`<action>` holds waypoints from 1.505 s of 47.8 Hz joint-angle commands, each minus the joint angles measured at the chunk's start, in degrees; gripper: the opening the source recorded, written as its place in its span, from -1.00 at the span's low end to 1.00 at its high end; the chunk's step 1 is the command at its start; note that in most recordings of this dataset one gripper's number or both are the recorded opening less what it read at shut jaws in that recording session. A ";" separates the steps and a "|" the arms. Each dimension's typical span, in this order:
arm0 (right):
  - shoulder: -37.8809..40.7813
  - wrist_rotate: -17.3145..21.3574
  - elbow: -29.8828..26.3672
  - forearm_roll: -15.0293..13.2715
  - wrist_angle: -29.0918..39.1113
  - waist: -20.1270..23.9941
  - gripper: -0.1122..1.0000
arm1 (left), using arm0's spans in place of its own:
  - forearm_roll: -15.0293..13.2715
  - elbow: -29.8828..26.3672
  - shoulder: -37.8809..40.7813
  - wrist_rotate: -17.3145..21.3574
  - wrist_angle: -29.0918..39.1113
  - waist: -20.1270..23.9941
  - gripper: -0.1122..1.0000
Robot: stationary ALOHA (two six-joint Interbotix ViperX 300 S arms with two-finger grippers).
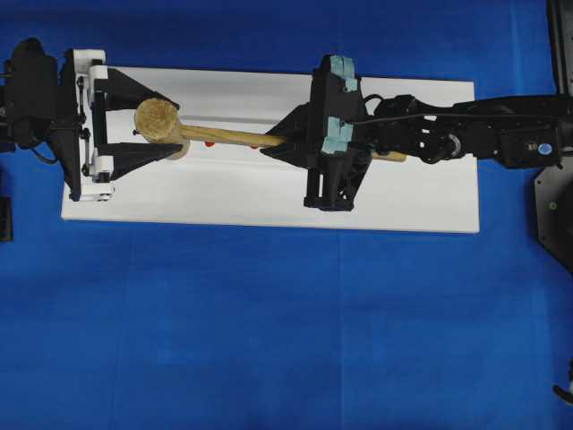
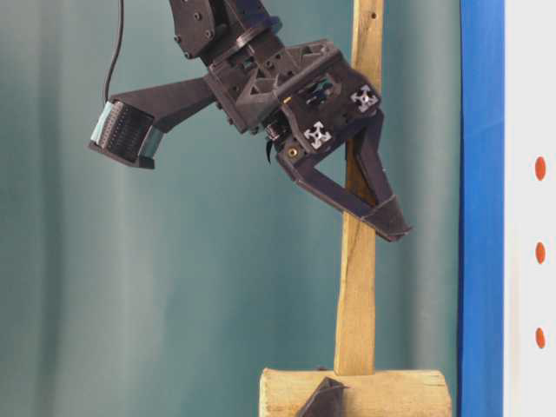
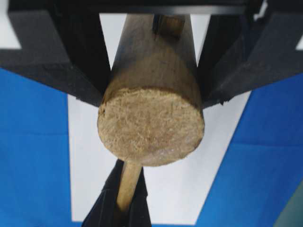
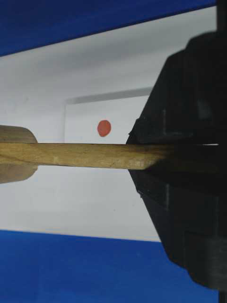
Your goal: Hit the mark with a hammer.
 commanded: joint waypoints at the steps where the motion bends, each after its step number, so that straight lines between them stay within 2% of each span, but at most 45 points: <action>1: -1.32 0.00 -1.14 -0.09 0.09 0.26 -0.77 | 0.09 -1.23 -0.88 0.09 -0.26 -0.09 0.09; 9: -1.41 0.00 -1.14 -0.09 0.35 0.26 -0.77 | 0.00 -1.14 -0.88 -0.44 -0.26 -0.09 0.09; 12: -1.32 0.09 -1.14 0.00 0.18 0.26 -0.69 | 0.00 -1.14 -0.88 -0.44 -0.26 -0.09 0.09; 16: -1.32 0.35 -1.05 -0.09 0.09 0.26 -0.41 | -0.09 -1.14 -0.97 -0.53 -0.26 -0.09 0.09; 27: -1.58 0.26 -0.97 -0.18 -0.44 0.53 0.78 | -0.26 -1.23 -1.14 -2.46 0.18 -0.09 0.09; 29: -1.76 0.18 -0.88 -0.09 -0.88 0.70 0.88 | -0.35 -1.23 -1.14 -3.69 0.35 -0.09 0.09; 32: -2.29 0.00 -0.70 -0.18 -1.58 0.88 0.85 | -0.53 -1.23 -1.23 -6.24 0.79 -0.09 0.09; 35: -2.81 -0.09 -0.53 -0.44 -2.02 1.05 0.80 | -0.62 -1.49 -1.49 -9.76 1.32 -0.09 0.09; 40: -3.25 -0.09 -0.62 -1.58 -2.37 1.41 0.81 | -0.70 -1.85 -2.11 -19.16 2.72 -0.09 0.09; 47: -3.25 -0.09 -0.88 -2.72 -2.55 1.76 0.81 | -0.62 -1.85 -2.72 -36.65 4.22 0.35 0.09; 58: -3.25 -0.09 -0.88 -3.96 -2.55 1.85 0.81 | -0.62 -1.49 -3.25 -59.06 6.42 1.14 0.09; 65: -2.90 -0.09 -1.05 -5.45 -2.55 1.85 0.81 | -0.26 -1.49 -3.25 -67.50 8.09 0.88 0.09; 72: -1.49 0.00 -1.58 -7.29 -2.55 1.85 0.81 | -0.26 -1.58 -3.25 -69.26 8.17 0.53 0.09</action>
